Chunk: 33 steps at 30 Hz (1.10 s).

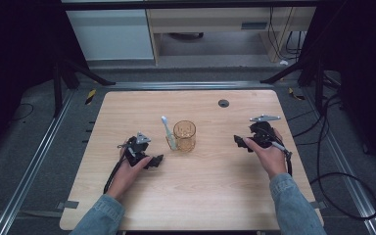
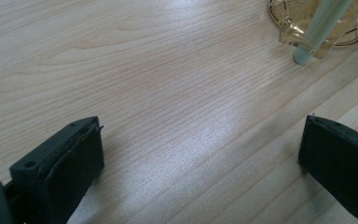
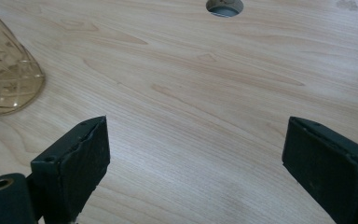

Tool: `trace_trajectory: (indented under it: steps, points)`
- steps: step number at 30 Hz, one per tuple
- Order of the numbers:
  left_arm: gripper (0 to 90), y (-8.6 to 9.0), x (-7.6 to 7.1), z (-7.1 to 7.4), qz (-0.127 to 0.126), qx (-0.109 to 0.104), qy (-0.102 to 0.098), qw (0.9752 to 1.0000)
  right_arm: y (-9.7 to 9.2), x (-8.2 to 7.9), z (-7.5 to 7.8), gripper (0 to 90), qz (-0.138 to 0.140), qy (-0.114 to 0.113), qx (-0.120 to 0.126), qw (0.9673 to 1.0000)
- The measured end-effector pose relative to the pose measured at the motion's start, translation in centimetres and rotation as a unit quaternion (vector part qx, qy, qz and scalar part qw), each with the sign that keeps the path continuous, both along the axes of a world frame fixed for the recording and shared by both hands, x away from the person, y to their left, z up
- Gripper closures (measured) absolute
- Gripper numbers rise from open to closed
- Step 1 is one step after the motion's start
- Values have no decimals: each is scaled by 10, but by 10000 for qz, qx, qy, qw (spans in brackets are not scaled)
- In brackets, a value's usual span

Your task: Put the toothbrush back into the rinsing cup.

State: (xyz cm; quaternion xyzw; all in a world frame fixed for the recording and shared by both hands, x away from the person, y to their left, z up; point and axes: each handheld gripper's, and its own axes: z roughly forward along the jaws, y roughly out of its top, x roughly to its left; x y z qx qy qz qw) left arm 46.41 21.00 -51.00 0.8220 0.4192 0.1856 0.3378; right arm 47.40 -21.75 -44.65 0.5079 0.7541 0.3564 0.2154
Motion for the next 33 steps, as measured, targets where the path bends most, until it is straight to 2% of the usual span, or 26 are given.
trace_trajectory:
  steps: [4,7,16,21,33]
  points:
    - [0,0,0,0,1,1,1,10000,-2,4,-6,80,-36,119,-34,9999]
    - [0,0,0,0,1,1,0,10000,-2,8,-14,83,-66,253,-167,9995]
    - [0,0,0,0,1,1,1,10000,-5,14,-34,84,-127,513,-179,9984]
    - [0,0,0,0,-1,3,1,10000,-7,18,-43,83,-268,633,-131,9975]
    - [0,0,0,0,0,3,0,10000,-2,21,-54,87,-424,602,-139,9972]
